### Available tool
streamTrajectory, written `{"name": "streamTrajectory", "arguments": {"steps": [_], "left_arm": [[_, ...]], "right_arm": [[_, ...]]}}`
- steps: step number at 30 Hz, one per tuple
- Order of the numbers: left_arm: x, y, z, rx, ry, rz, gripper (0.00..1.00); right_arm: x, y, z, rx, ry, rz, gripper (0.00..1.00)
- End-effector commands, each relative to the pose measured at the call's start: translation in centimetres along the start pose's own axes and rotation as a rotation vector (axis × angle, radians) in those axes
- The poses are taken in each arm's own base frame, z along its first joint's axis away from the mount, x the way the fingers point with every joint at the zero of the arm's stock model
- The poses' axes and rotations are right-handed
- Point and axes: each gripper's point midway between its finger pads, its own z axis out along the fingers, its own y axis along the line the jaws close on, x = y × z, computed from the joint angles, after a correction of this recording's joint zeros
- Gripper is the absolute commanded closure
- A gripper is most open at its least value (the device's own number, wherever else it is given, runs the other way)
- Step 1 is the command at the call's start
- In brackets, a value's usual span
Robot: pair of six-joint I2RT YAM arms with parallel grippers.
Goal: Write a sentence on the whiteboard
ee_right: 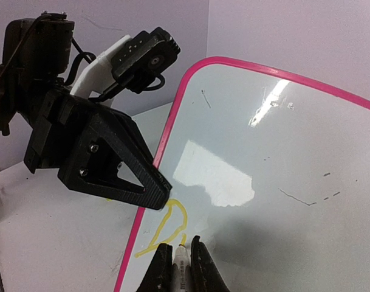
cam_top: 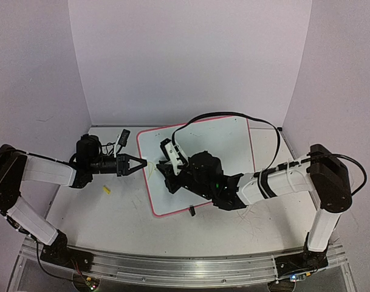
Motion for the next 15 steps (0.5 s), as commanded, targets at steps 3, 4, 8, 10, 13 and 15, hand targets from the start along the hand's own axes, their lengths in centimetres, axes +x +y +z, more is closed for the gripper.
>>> {"name": "streamTrajectory", "arguments": {"steps": [3,4,8,10,13,15], "left_arm": [[-1.3,-0.4,0.5,0.004,-0.015,0.069,1.0],[-1.3,-0.4,0.5,0.004,-0.015,0.069,1.0],[-1.3,-0.4,0.5,0.004,-0.014,0.069,1.0],[-1.3,-0.4,0.5,0.004,-0.014,0.069,1.0],[-1.2,-0.4,0.5,0.005,-0.013,0.069,1.0],[-1.2,-0.4,0.5,0.005,-0.013,0.07,1.0]], "right_arm": [[0.4,0.1,-0.2,0.001,0.004,0.012,1.0],[0.4,0.2,-0.2,-0.003,0.006,0.012,1.0],[0.7,0.5,-0.2,-0.01,0.012,0.012,1.0],[0.8,0.6,-0.2,-0.013,0.014,0.013,1.0],[0.9,0.9,-0.2,-0.02,0.017,0.013,1.0],[1.1,1.1,-0.2,-0.025,0.023,0.013,1.0]]}}
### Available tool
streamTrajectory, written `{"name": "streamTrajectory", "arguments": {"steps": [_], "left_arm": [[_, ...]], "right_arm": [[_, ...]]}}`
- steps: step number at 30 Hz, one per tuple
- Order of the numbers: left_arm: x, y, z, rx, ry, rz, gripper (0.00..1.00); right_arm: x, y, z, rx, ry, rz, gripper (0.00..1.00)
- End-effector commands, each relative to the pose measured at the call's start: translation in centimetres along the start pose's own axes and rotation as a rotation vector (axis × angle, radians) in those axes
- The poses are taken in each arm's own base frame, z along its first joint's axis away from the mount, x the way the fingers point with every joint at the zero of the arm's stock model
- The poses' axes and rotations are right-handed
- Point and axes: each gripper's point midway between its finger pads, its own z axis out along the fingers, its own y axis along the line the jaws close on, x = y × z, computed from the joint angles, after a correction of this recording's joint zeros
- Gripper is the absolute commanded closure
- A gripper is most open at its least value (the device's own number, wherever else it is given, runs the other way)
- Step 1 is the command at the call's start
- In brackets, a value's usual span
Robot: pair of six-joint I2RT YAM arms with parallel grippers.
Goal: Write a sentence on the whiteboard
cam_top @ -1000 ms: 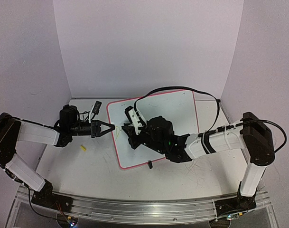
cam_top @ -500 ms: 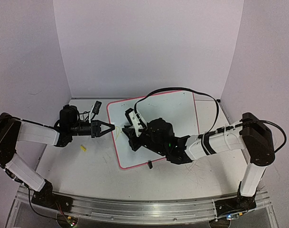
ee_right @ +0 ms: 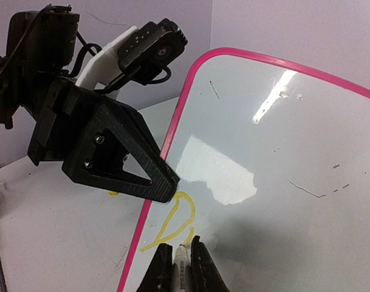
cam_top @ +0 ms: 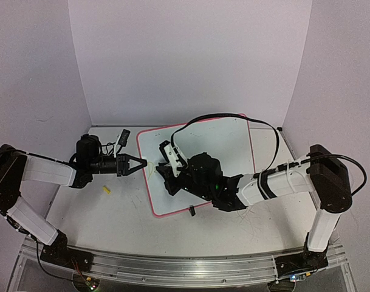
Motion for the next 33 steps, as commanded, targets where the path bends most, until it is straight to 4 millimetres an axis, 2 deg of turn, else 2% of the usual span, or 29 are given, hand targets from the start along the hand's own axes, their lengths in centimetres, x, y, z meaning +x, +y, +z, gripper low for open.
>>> {"name": "streamTrajectory", "arguments": {"steps": [1,6,13,22,33], "left_arm": [[-1.2,-0.4,0.5,0.005,-0.013,0.069,1.0],[-1.3,-0.3,0.5,0.004,-0.013,0.069,1.0],[-1.1,-0.3,0.5,0.006,-0.009,0.067,1.0],[-0.9,-0.5,0.5,0.015,-0.004,0.076,1.0],[-1.0,-0.7,0.5,0.023,-0.003,0.087,1.0]], "right_arm": [[0.8,0.6,0.0,-0.016,0.012,0.008,1.0],[1.1,0.8,0.1,-0.018,0.018,0.011,1.0],[0.2,0.6,0.4,-0.002,-0.001,0.003,1.0],[-1.3,-0.2,0.8,0.046,-0.036,-0.005,1.0],[-1.7,-1.4,0.9,0.092,-0.045,0.002,1.0]]}}
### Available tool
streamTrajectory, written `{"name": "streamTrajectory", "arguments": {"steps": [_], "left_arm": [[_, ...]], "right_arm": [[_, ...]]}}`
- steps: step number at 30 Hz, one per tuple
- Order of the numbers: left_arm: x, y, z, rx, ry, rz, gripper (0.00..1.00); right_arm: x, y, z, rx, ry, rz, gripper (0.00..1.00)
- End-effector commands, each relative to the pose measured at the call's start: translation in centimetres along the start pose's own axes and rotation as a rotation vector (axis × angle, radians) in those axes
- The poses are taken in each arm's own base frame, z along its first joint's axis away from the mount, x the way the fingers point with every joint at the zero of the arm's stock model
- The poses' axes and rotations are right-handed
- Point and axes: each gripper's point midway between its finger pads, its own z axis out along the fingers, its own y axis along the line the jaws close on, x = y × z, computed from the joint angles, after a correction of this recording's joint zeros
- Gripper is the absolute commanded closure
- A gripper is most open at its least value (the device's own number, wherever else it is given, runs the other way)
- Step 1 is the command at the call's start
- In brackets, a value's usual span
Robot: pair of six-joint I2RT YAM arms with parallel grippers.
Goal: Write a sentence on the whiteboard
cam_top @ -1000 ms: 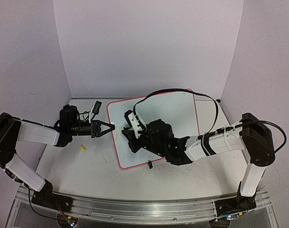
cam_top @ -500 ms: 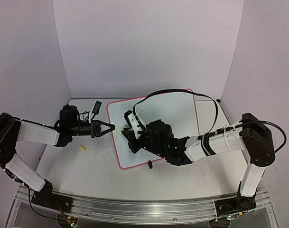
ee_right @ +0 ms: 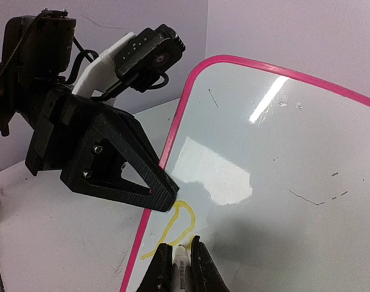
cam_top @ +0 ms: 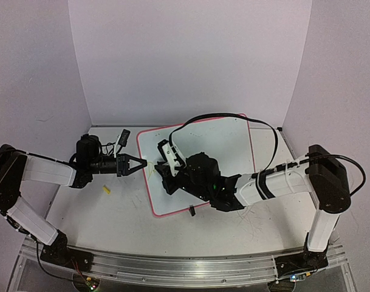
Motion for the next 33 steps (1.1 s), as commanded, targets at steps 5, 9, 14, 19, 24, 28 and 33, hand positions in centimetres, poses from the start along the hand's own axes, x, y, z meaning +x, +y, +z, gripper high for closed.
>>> {"name": "streamTrajectory", "arguments": {"steps": [5,9,14,19,24,28,33], "left_arm": [[-0.9,-0.5,0.5,0.018,-0.003,0.073,1.0],[-0.9,-0.6,0.5,0.02,-0.004,0.076,1.0],[-0.9,-0.6,0.5,0.019,-0.004,0.077,1.0],[-0.8,-0.5,0.5,0.019,-0.001,0.074,1.0],[-0.9,-0.5,0.5,0.02,-0.002,0.074,1.0],[-0.9,-0.5,0.5,0.02,-0.003,0.072,1.0],[-1.0,-0.6,0.5,0.021,-0.003,0.072,1.0]], "right_arm": [[-1.3,-2.0,0.5,0.094,-0.039,0.011,1.0],[-1.3,-2.8,0.3,0.13,-0.039,0.02,1.0],[-1.2,-3.6,-0.1,0.163,-0.037,0.031,1.0],[-1.5,-3.6,-0.6,0.156,-0.05,0.037,1.0],[-3.1,-2.7,-2.5,0.072,-0.113,0.042,1.0],[-3.2,-2.1,-3.0,0.02,-0.124,0.058,1.0],[-2.4,-1.8,-1.9,0.0,-0.103,0.053,1.0]]}}
